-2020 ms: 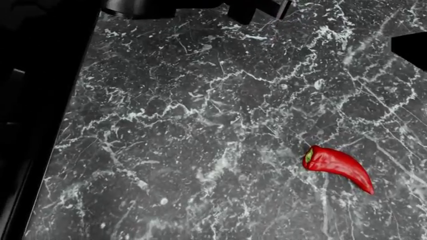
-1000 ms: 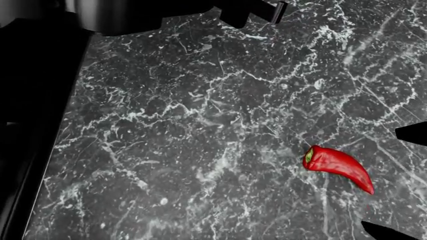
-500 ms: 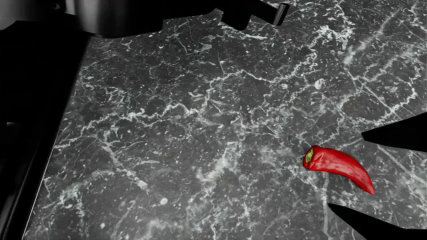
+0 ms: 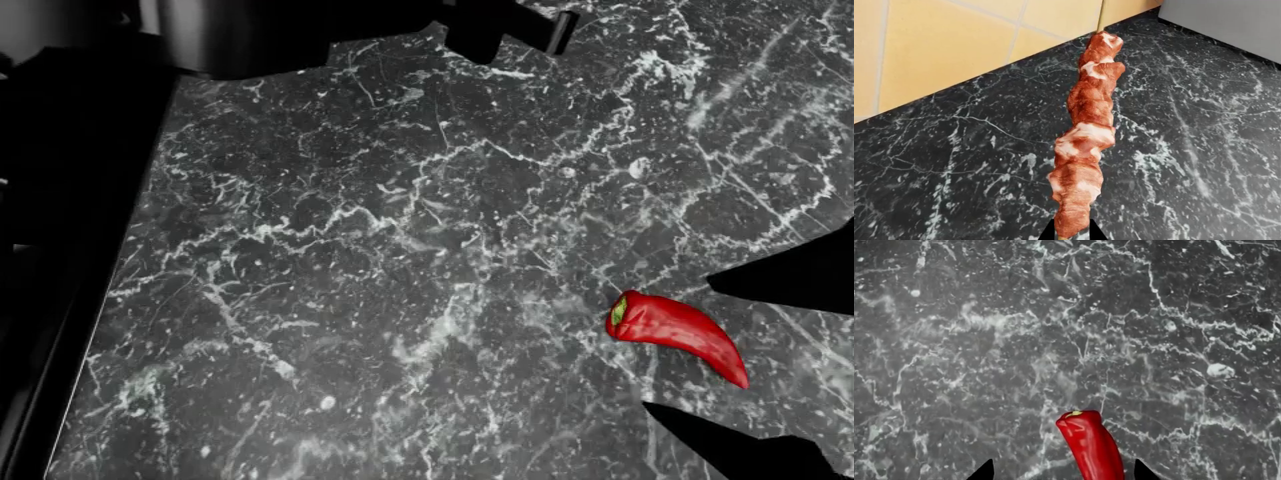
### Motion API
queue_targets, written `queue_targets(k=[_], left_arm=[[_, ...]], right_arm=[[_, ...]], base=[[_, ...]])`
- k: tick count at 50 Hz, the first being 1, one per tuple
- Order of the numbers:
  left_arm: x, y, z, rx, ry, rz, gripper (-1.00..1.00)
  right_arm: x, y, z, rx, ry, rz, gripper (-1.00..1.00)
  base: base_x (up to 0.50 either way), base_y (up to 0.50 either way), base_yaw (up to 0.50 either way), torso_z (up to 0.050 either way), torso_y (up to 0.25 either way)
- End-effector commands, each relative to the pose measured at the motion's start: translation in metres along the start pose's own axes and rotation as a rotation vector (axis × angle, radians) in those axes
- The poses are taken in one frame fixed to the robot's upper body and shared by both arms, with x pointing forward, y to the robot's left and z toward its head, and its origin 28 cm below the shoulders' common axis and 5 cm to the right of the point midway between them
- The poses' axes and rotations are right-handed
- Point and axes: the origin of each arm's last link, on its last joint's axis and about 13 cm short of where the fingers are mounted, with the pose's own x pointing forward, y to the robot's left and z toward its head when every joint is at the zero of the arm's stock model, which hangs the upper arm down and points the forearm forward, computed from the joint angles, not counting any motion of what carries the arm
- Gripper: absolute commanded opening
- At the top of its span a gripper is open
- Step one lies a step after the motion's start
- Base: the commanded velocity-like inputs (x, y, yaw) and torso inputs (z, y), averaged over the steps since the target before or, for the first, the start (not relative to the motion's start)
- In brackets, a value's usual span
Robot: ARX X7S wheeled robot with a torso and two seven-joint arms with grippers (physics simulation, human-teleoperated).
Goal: Place both pans onto different burners. Then place the chili pepper and the skewer on different pans.
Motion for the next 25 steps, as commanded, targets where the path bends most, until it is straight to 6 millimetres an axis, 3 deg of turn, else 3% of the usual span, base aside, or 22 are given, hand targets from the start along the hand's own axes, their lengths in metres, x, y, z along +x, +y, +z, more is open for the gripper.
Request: queue_targets(k=[1,25], left_arm=[[0.001,0.002,-0.007,0.006,0.012,0.007,-1.0],[0.001,0.003,-0.008,0.001,0.011,0.0,-1.0]], right_arm=[[0.011,-0.003,-0.005,-0.015,0.044,-0.017,1.0],[0.025,-0.012,-0.009,-0.004,0.087,-0.012,1.0]], base=[[0.0,0.0,0.0,0.0,0.0],[0.0,0.0,0.0,0.0,0.0]])
